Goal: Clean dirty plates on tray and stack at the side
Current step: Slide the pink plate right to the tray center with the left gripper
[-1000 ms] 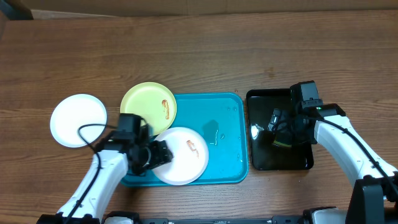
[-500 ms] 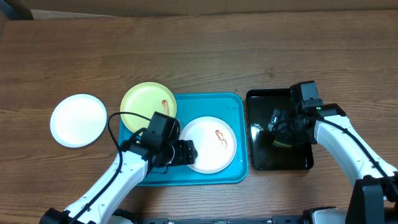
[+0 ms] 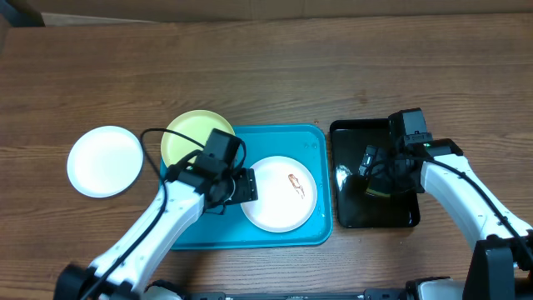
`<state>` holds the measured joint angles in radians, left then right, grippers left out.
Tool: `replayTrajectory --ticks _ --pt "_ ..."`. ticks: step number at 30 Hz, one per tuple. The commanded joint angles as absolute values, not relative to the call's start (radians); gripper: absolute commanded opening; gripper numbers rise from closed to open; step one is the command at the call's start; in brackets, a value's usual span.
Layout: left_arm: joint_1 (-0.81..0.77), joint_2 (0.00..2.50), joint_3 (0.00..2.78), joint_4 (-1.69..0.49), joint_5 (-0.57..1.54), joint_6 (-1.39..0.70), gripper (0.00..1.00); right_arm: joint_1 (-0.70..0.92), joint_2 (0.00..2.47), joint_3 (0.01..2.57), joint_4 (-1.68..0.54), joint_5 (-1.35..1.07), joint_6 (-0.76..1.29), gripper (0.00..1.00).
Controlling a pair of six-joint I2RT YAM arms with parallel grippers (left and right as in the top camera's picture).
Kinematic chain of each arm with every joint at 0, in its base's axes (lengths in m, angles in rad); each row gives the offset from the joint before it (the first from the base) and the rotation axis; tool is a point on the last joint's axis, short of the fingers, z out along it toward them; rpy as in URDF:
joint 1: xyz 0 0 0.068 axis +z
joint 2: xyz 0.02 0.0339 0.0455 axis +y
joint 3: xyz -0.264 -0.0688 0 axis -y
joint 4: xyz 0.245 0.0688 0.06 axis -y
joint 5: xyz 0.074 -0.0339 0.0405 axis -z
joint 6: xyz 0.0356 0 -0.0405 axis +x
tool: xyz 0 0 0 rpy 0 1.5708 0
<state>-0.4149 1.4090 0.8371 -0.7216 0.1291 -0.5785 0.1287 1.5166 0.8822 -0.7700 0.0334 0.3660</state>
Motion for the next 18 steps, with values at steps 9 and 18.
replayTrajectory --ticks 9,18 --pt "-0.458 1.599 0.825 -0.673 0.113 -0.606 0.18 0.128 1.515 0.883 -0.765 0.044 0.371 1.0" --pt "-0.392 1.593 0.844 -0.76 -0.012 -0.607 0.14 0.128 1.515 0.883 -0.765 0.044 0.371 1.0"
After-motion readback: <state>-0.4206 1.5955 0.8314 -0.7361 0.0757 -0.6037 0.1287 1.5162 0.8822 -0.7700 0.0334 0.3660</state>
